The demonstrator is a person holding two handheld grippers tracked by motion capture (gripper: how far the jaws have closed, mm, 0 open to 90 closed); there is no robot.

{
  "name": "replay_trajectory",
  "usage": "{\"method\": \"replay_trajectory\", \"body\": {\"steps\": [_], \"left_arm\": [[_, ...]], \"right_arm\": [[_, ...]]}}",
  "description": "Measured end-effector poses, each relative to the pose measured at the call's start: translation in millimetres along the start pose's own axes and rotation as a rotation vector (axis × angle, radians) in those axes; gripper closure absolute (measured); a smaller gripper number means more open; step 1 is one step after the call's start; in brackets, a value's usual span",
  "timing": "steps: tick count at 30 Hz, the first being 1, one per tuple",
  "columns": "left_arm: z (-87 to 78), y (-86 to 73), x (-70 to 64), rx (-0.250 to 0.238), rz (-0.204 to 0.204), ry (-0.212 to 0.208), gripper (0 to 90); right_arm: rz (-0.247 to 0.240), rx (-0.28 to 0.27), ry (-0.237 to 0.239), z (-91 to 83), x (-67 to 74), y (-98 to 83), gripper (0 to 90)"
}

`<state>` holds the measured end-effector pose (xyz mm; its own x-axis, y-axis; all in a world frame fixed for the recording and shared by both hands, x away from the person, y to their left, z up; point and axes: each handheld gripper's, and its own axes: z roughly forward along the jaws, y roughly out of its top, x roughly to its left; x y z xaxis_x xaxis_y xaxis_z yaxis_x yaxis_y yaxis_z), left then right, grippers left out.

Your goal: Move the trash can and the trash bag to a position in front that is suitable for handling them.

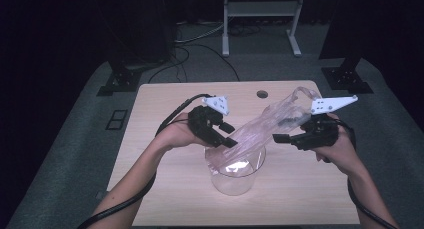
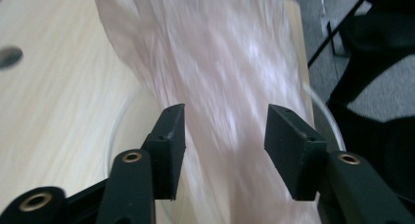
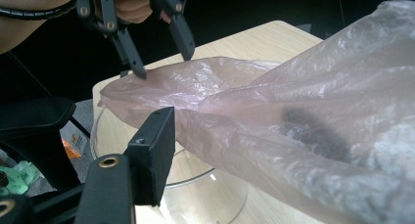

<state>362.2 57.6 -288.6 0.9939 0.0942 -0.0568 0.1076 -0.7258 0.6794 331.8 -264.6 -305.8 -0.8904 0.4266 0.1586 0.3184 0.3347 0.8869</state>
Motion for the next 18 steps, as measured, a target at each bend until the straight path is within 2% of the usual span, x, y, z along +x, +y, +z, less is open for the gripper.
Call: {"method": "replay_trajectory", "body": {"steps": [4, 6, 14, 18], "left_arm": [[6.0, -11.3, -1.6, 0.065, 0.007, 0.013, 47.1], [9.6, -13.4, -0.1, 0.068, -0.001, 0.014, 47.1], [33.2, -4.9, 10.3, 0.108, 0.024, 0.063, 47.2], [46.1, -2.6, 16.1, 0.121, 0.02, 0.059, 46.9]], "right_arm": [[0.001, 0.003, 0.002, -0.4, -0.3, -1.7, 37.9], [0.001, 0.003, 0.002, -0.3, -0.3, -2.0, 37.8], [0.002, -0.011, -0.015, -3.9, -1.8, -4.7, 37.4], [0.003, -0.014, -0.014, -4.4, -1.8, -4.1, 37.4]]}}
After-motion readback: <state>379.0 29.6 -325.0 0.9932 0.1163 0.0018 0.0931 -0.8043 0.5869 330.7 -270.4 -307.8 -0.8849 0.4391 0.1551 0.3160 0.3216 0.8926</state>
